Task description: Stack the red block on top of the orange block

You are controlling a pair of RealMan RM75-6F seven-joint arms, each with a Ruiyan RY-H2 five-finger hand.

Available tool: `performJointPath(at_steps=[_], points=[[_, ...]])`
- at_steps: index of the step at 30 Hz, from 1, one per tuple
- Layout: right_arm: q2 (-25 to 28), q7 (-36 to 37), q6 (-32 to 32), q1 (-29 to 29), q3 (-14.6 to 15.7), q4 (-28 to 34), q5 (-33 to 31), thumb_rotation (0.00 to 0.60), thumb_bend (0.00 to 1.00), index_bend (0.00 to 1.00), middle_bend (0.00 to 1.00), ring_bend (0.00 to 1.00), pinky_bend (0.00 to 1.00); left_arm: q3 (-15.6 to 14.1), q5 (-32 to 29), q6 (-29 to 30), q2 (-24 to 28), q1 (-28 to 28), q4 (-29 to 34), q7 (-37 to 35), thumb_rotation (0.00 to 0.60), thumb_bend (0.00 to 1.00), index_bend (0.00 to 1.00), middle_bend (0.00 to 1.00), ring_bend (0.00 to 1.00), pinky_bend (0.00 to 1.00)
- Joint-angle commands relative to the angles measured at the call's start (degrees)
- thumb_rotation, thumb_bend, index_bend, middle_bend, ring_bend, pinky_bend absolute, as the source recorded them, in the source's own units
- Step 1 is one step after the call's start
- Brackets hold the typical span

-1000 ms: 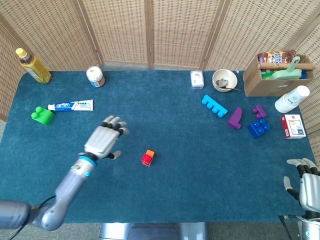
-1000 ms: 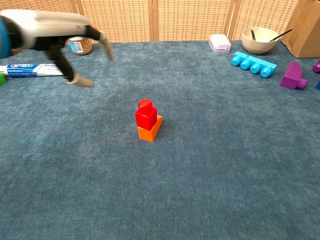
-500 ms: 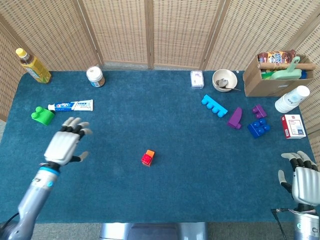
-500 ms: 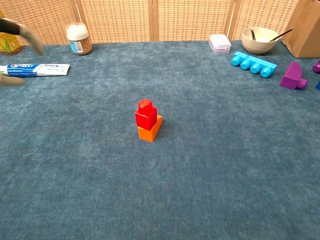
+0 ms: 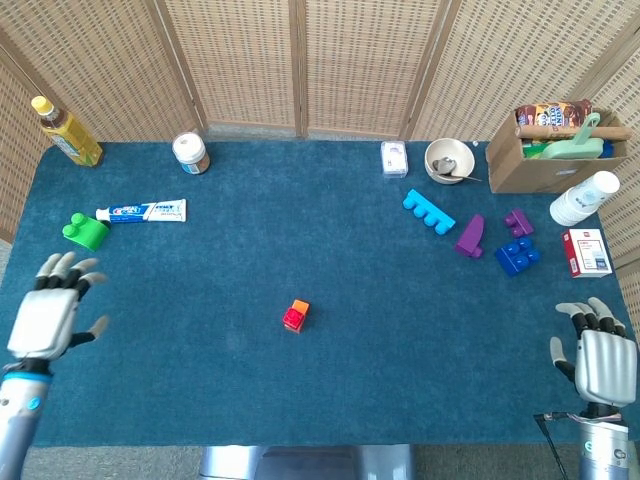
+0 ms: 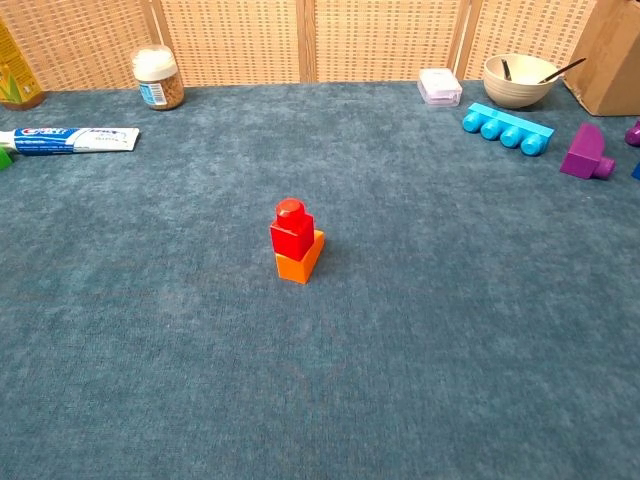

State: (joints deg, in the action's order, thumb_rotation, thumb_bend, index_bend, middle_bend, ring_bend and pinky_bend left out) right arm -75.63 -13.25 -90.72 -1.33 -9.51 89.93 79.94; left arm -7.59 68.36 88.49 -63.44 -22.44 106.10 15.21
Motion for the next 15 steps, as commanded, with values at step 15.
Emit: performJointPath(at_steps=[15], points=[[1.9, 3.3, 2.2, -0.7, 2.6, 0.7, 2.9, 0.597, 0.32, 0.32, 0.35, 0.19, 0.34, -0.4, 10.5, 6.1, -0.7, 12.1, -4.6, -6.2, 0.600, 0.34, 0.33, 0.22, 0.08, 0.06]])
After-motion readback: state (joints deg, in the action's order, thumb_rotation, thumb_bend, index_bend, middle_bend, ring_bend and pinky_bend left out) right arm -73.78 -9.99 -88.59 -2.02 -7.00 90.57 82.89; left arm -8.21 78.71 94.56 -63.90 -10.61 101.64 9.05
